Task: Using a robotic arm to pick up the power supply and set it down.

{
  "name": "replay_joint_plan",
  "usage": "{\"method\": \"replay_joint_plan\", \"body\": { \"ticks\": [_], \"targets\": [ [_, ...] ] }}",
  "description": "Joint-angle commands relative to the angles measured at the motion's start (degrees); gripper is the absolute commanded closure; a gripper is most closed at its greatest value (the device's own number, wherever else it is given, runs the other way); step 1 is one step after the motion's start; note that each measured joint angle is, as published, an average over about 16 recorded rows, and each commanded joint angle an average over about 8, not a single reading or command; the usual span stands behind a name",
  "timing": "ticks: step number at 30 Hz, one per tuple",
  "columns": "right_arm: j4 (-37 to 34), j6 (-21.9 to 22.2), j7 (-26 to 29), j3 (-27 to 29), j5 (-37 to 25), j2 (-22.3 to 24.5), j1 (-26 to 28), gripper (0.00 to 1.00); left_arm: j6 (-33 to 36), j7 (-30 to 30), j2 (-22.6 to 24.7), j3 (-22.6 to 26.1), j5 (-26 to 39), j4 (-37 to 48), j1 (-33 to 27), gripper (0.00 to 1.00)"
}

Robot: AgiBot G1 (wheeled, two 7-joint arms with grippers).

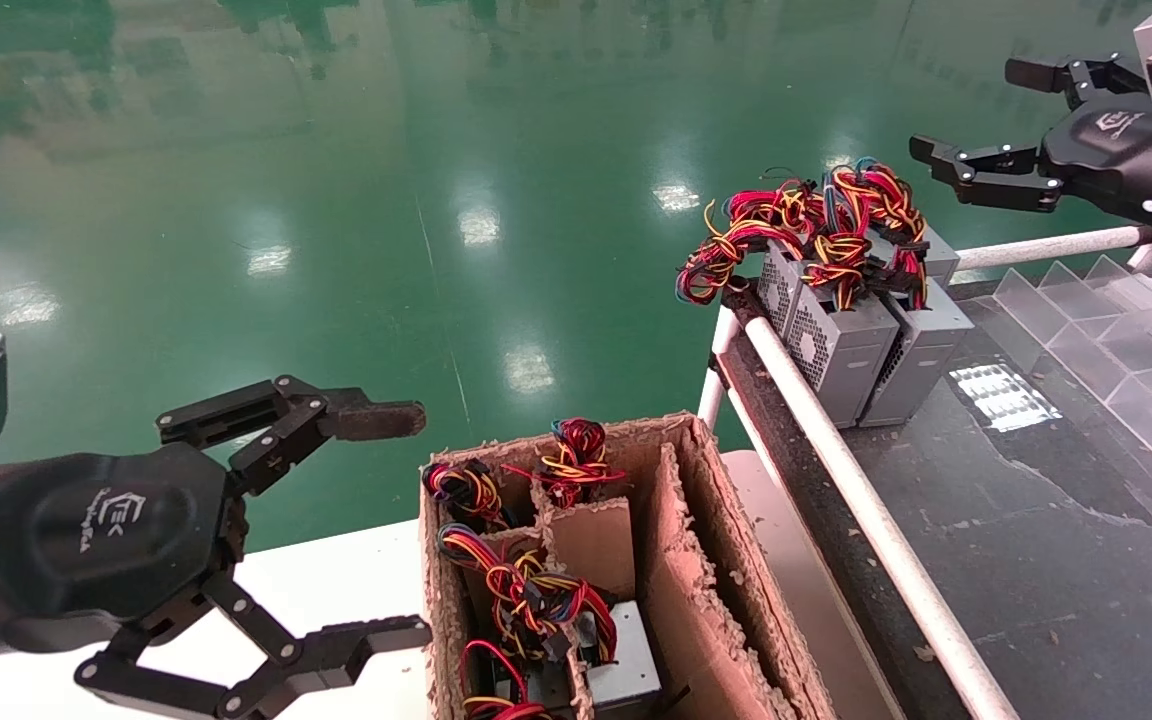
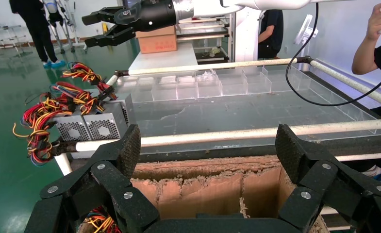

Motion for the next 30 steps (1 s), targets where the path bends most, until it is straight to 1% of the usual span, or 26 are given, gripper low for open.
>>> {"method": "replay_joint_plan", "body": {
  "ticks": [1,5,9,30],
  "targets": [
    [0.09,-0.49,0.18,0.16,0.24,-0.01,0.16,0.00,0.00,0.00,0.00,0.00,0.00,0.00,0.00,0.00],
    [1.25,-2.08,-0.26,0.59,1.11,0.15,-0.23,0.00,0.00,0.00,0.00,0.00,0.00,0.01,0.00,0.00],
    [4.13,-3.19,0.69,0.73,2.38,0.75,-1.94,0.00,-0.01,0.01,0.00,0.00,0.00,0.02,0.00,0.00],
    [27.92,-7.88,13.85,0.63,11.79,6.32,-16.76,0.00,0.00,0.02,-0.01,0.02,-0.01,0.03,-0.01,0.00]
  ]
}}
